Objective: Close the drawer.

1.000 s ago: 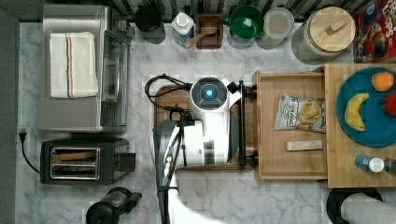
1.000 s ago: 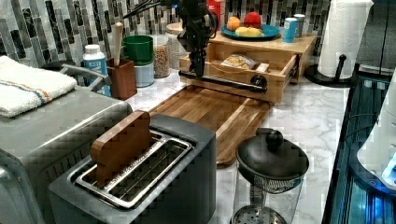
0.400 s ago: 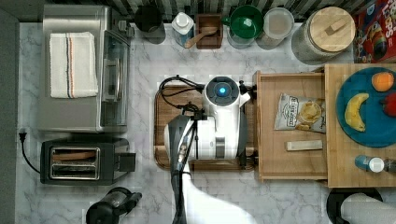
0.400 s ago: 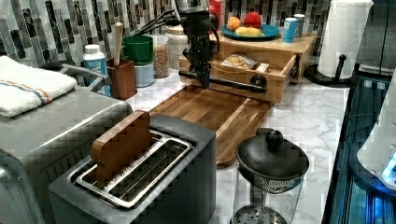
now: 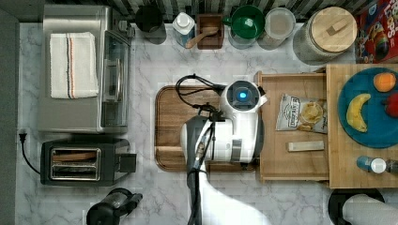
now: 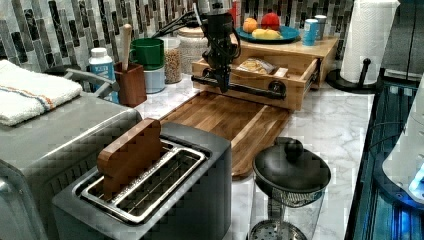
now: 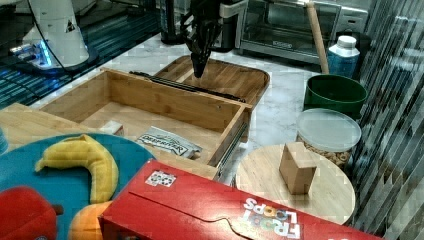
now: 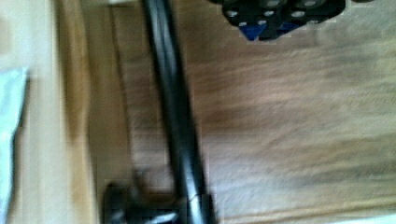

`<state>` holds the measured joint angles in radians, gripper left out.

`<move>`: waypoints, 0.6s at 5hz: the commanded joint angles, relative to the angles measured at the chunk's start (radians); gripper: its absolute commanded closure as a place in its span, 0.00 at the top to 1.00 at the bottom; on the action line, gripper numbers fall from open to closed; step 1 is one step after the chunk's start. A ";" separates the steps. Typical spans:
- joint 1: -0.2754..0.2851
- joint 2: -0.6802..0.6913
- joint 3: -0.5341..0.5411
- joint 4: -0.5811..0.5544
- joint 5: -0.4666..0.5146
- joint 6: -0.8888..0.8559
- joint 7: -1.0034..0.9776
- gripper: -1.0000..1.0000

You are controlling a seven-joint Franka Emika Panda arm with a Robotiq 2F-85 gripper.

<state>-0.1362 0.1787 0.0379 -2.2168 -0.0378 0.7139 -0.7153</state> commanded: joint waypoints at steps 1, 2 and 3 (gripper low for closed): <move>-0.078 0.067 -0.053 0.022 -0.068 0.117 -0.207 0.00; -0.103 0.105 -0.067 0.023 -0.017 0.168 -0.299 0.00; -0.101 0.099 -0.086 -0.004 -0.032 0.207 -0.288 0.00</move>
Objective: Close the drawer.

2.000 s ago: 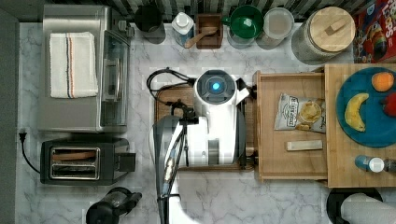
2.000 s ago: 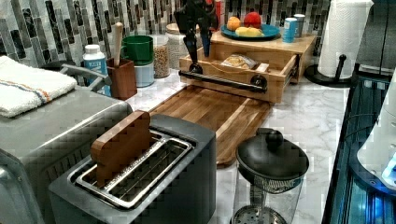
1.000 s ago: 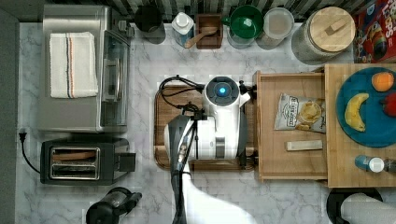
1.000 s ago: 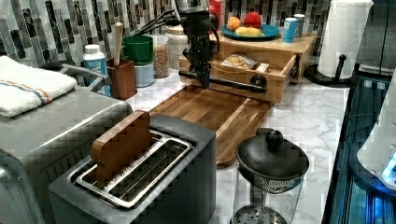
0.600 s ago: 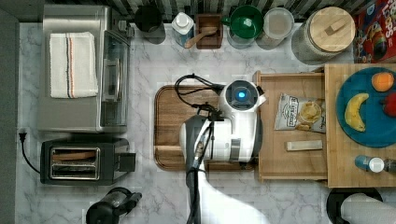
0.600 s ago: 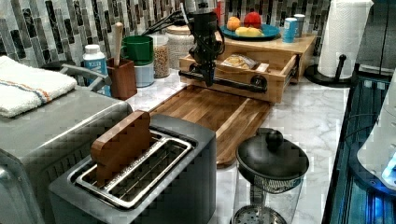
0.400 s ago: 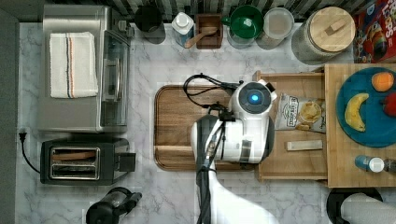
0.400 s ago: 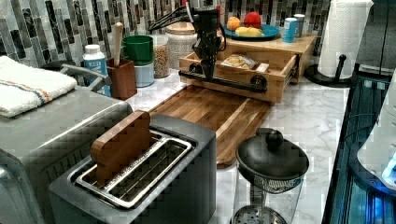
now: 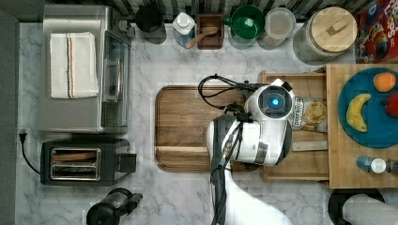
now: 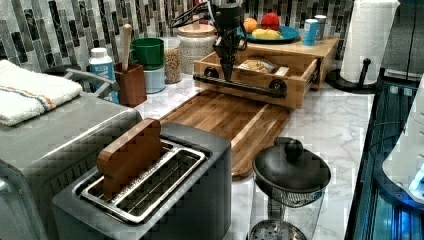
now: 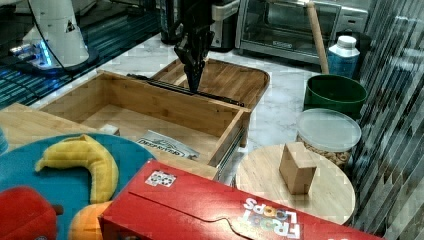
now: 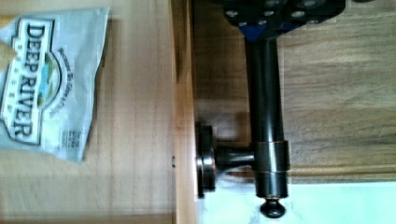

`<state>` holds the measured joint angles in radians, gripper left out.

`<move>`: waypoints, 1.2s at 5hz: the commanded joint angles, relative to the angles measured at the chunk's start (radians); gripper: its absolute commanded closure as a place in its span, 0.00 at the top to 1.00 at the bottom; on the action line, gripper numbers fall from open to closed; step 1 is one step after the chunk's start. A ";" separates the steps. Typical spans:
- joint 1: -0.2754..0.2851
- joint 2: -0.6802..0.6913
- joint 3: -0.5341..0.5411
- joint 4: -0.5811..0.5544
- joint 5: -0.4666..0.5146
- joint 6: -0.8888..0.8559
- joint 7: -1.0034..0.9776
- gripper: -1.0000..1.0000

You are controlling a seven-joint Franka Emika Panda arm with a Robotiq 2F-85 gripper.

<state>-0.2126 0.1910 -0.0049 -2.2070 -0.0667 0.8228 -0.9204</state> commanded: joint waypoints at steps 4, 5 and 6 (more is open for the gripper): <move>-0.144 0.105 -0.110 0.060 -0.031 0.050 -0.359 0.00; -0.169 0.116 -0.121 0.088 -0.033 0.038 -0.418 0.00; -0.207 0.136 -0.113 0.133 -0.033 0.009 -0.469 0.00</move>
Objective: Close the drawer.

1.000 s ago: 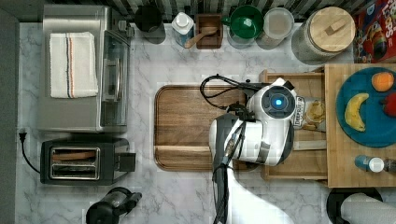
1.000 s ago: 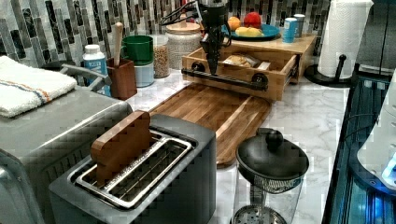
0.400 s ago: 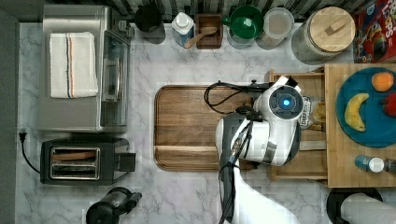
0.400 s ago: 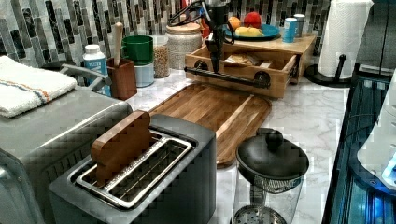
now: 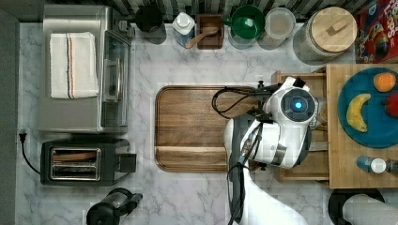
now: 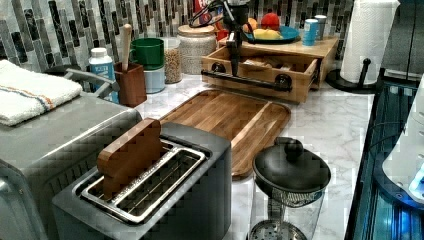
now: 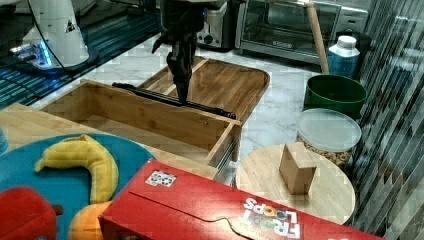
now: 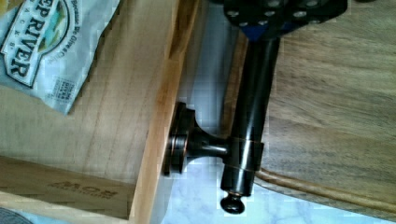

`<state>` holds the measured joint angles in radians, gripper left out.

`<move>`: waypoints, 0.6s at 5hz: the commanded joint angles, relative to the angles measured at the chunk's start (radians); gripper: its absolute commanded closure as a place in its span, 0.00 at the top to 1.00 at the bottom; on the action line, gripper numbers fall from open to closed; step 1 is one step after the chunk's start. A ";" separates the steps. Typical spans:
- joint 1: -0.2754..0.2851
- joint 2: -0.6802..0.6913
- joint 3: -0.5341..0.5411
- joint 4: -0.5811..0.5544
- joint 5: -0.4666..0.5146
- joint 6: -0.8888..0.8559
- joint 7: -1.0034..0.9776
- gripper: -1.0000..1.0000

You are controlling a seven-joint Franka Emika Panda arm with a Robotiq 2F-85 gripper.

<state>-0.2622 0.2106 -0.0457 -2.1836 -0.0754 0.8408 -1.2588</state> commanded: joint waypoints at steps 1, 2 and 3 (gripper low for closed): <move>-0.159 0.137 -0.096 0.145 -0.014 -0.011 -0.156 0.00; -0.173 0.161 -0.103 0.197 -0.008 -0.044 -0.192 0.00; -0.177 0.166 -0.112 0.227 -0.017 -0.069 -0.214 0.00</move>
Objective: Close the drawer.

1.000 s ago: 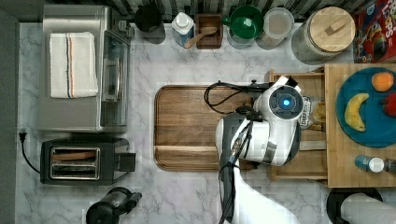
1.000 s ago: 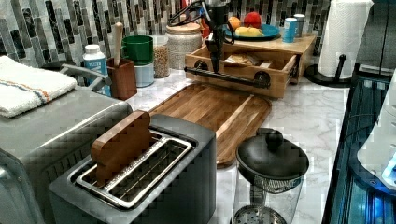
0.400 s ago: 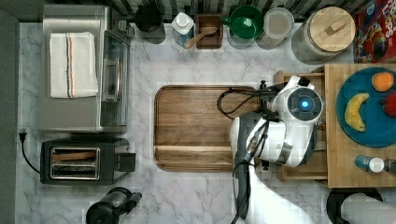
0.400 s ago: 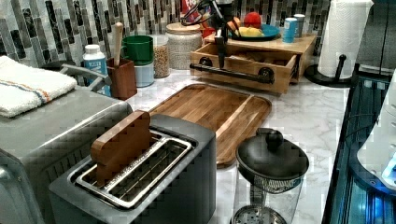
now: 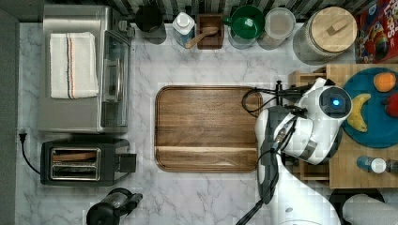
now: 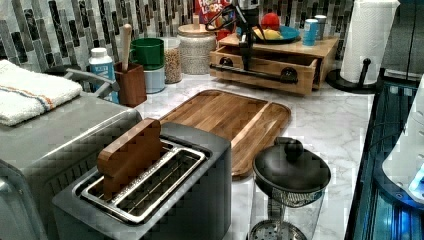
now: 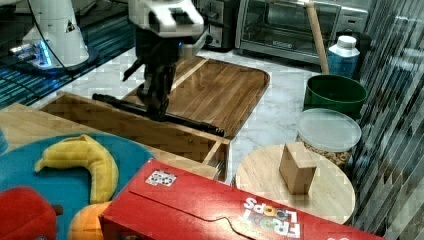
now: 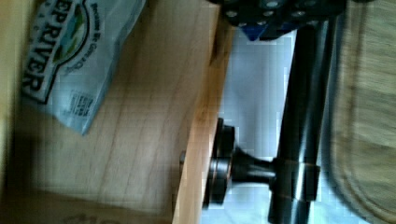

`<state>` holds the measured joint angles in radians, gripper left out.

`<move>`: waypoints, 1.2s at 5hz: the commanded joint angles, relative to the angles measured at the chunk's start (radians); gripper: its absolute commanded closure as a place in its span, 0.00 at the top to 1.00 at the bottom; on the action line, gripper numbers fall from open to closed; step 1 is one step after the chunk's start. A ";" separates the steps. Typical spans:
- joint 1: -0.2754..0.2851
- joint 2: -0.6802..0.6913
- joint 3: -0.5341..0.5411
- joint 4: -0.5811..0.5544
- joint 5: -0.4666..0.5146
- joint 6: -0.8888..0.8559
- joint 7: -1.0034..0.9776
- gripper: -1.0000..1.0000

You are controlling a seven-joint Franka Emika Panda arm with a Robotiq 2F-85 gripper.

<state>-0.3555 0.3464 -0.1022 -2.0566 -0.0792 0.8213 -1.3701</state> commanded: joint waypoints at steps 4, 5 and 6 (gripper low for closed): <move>-0.106 0.063 -0.104 0.246 -0.004 -0.132 -0.214 0.00; -0.141 0.072 -0.073 0.295 -0.032 -0.174 -0.214 0.00; -0.176 0.066 -0.029 0.332 -0.052 -0.243 -0.192 0.00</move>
<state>-0.4724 0.4207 -0.1179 -1.9102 -0.0864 0.6265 -1.5078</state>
